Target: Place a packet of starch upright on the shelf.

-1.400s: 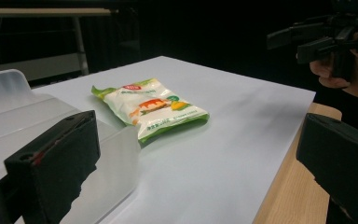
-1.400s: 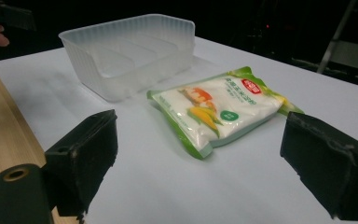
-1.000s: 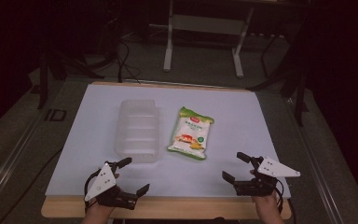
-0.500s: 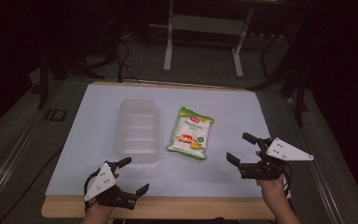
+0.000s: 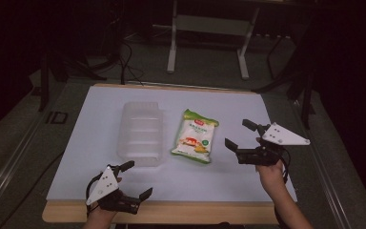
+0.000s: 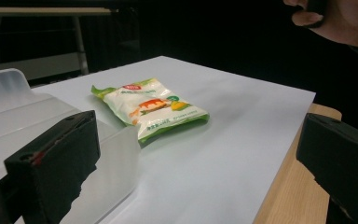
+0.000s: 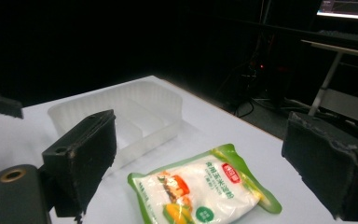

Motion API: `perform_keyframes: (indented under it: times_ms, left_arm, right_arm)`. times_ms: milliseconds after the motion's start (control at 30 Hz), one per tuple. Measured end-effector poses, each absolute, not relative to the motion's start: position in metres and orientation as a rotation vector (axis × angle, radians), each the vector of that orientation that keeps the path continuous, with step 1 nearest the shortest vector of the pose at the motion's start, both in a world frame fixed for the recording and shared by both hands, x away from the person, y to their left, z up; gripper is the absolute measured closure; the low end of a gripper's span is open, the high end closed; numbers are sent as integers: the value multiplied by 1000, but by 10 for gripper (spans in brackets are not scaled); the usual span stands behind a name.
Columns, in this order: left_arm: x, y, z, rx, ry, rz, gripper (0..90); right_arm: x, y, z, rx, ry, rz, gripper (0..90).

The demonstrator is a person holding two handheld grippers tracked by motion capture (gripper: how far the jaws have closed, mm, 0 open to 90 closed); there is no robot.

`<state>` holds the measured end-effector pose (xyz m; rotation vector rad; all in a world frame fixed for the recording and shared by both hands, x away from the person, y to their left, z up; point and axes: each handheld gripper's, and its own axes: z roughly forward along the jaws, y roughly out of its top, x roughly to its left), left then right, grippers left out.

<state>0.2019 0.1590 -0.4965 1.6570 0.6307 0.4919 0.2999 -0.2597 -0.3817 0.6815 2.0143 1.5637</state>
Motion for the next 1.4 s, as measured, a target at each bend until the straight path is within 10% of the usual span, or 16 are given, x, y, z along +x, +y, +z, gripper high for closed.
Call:
perform_keyframes:
  times_ms: [1400]
  left_arm:
    - [202,159,-498,1667,627,482,0]
  right_arm:
    - [431,-239,-441,890,2160,1470,137]
